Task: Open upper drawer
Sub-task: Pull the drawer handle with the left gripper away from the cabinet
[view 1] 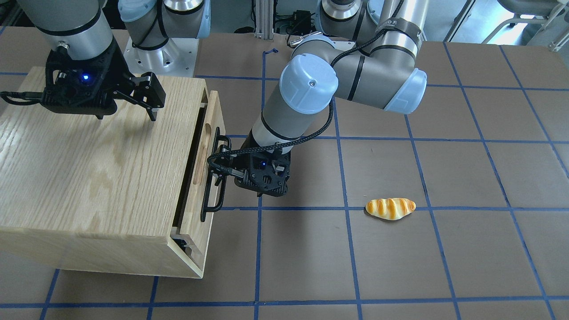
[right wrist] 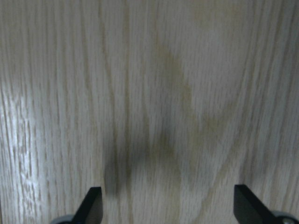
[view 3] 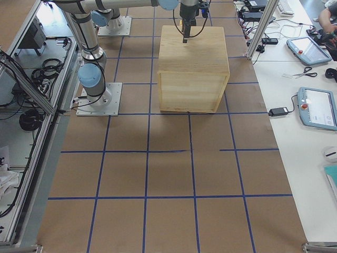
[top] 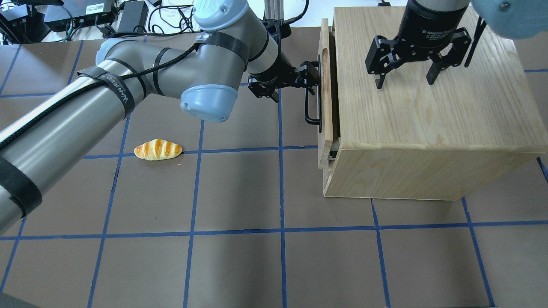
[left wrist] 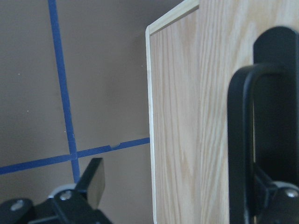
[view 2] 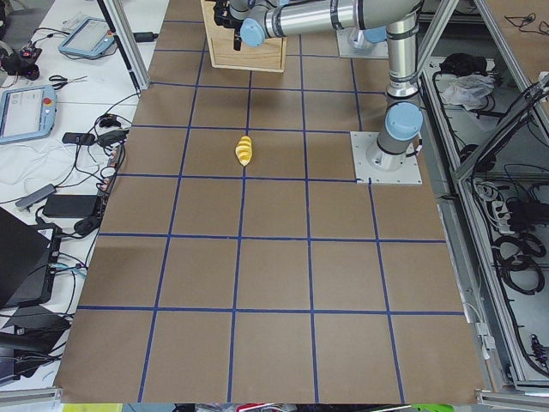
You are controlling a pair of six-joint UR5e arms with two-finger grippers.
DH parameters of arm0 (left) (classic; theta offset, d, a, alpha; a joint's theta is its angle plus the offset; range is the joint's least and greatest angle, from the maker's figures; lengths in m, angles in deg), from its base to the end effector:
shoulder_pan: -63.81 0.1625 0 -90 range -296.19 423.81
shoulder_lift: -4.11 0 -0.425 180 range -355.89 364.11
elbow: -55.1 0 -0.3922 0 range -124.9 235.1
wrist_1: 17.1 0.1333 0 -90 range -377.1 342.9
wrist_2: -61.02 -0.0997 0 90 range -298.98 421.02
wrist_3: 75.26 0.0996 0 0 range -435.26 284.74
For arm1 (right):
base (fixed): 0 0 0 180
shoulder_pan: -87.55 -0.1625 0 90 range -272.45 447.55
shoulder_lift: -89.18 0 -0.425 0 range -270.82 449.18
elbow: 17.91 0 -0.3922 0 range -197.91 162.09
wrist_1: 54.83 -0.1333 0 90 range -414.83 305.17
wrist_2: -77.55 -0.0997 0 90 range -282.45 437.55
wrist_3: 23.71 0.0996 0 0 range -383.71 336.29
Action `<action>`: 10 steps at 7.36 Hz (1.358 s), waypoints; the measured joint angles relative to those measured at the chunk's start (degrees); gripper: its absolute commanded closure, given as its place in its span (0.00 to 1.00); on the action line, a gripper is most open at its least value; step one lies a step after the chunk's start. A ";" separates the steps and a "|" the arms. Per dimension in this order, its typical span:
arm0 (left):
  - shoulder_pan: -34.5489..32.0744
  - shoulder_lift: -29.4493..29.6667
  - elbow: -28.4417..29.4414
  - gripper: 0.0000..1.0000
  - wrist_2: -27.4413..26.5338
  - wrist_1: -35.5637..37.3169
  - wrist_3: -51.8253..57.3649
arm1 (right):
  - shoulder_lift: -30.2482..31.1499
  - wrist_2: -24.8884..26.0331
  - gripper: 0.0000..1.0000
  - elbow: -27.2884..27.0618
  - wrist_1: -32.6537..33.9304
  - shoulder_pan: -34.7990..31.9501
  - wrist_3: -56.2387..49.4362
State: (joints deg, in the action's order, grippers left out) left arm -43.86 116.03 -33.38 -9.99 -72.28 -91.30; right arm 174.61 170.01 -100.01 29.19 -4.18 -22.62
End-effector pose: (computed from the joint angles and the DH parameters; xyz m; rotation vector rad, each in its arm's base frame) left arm -0.3541 -0.5655 0.3537 -0.0972 -2.7452 0.1993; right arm 0.1447 -0.5163 0.5049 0.0188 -3.0967 -0.0700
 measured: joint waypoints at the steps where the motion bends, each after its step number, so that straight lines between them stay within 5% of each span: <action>1: 0.05 -0.16 -0.17 0.00 -0.28 -0.18 0.14 | 0.00 0.00 0.00 0.00 0.00 0.00 -0.01; 10: 7.05 -3.17 -1.21 0.00 -0.54 -5.72 7.47 | 0.00 0.00 0.00 0.00 0.00 -0.02 0.05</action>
State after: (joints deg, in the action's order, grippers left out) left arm -36.81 112.86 -34.58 -10.53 -78.00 -83.83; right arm 174.60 170.01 -100.01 29.19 -4.20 -22.57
